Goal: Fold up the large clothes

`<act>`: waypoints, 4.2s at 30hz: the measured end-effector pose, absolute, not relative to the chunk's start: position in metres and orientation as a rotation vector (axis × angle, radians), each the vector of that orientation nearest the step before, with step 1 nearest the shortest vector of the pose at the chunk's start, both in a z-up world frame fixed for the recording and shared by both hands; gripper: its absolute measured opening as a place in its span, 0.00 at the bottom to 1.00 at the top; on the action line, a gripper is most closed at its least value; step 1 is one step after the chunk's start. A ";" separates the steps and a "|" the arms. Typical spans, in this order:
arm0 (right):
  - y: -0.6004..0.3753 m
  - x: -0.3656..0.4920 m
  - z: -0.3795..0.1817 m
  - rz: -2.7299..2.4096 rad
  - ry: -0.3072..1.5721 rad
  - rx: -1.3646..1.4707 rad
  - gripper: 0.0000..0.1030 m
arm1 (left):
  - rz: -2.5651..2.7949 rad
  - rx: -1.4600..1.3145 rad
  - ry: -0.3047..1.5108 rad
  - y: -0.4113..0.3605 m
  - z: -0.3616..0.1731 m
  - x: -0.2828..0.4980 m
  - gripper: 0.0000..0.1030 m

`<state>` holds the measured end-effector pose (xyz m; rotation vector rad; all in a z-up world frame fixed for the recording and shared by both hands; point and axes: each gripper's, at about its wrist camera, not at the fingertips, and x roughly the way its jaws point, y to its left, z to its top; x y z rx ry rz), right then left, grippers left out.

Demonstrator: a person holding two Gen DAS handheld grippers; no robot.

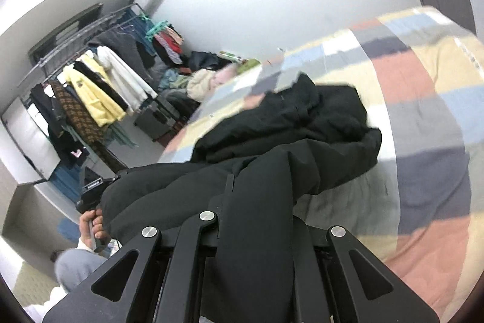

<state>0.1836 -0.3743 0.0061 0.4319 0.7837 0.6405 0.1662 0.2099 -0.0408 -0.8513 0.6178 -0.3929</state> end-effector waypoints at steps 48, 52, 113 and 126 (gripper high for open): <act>-0.414 0.480 -0.159 0.337 1.184 0.928 0.07 | -0.086 -0.881 1.237 0.244 -0.125 0.465 0.10; -0.422 0.495 -0.192 0.308 1.227 0.984 0.07 | -0.067 -0.914 1.294 0.240 -0.160 0.488 0.11; -0.212 0.467 -0.176 0.315 0.882 0.106 0.83 | -0.080 -0.067 0.886 0.026 -0.147 0.507 0.85; -0.214 0.473 -0.176 0.306 0.903 0.095 0.83 | -0.056 -0.065 0.911 0.031 -0.156 0.523 0.86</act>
